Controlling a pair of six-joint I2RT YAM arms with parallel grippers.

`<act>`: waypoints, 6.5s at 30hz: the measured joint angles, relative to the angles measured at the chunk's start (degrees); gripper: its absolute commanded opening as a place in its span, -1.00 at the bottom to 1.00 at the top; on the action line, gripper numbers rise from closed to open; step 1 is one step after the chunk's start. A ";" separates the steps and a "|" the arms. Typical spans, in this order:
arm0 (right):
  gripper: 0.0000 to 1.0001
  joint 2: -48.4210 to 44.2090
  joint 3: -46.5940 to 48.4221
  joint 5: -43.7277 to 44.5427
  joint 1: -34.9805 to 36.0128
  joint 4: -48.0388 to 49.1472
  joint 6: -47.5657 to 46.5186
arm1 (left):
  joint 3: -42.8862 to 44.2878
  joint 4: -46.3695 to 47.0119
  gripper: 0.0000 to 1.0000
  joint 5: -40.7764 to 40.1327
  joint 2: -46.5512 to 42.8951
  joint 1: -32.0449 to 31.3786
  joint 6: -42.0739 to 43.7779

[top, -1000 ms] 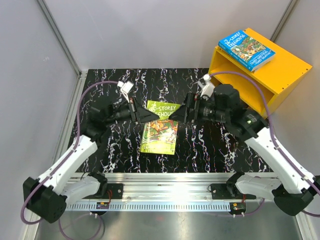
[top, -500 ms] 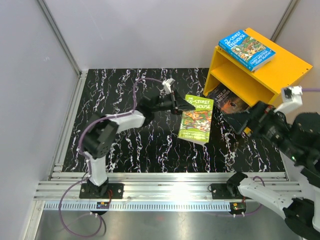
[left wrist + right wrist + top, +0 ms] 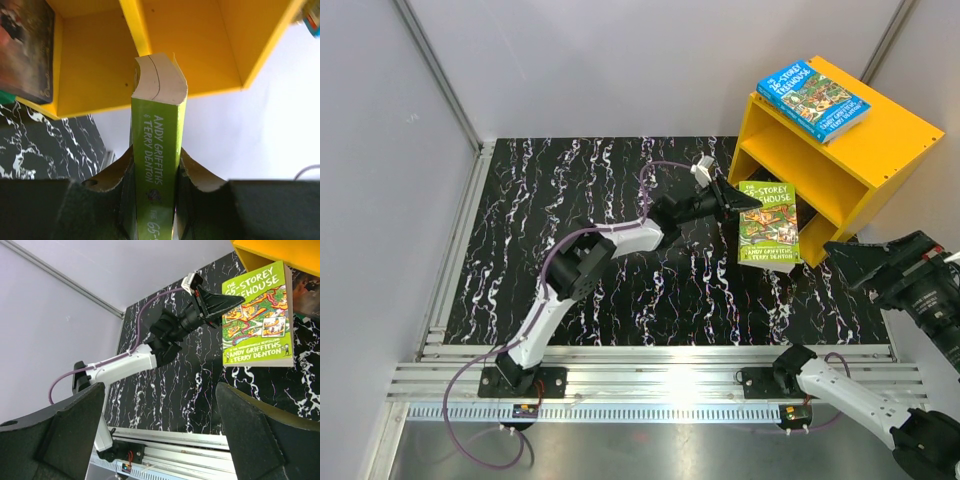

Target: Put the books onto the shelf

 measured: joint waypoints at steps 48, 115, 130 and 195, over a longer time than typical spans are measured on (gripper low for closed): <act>0.99 -7.74 -4.83 9.88 8.28 -0.72 8.41 | 35.56 -23.96 -0.69 -46.51 21.24 -6.16 -0.59; 0.97 -15.15 -14.27 15.30 15.41 -0.72 18.38 | 40.13 -47.41 -0.83 -52.89 21.75 -7.23 -10.62; 0.96 -15.17 -15.63 17.42 18.67 -0.70 20.31 | 41.79 -43.25 0.97 -55.71 22.91 -4.76 -9.25; 1.00 37.20 -18.21 -32.85 -11.78 27.21 -12.98 | -71.10 -33.20 0.97 -49.75 -72.65 41.40 73.72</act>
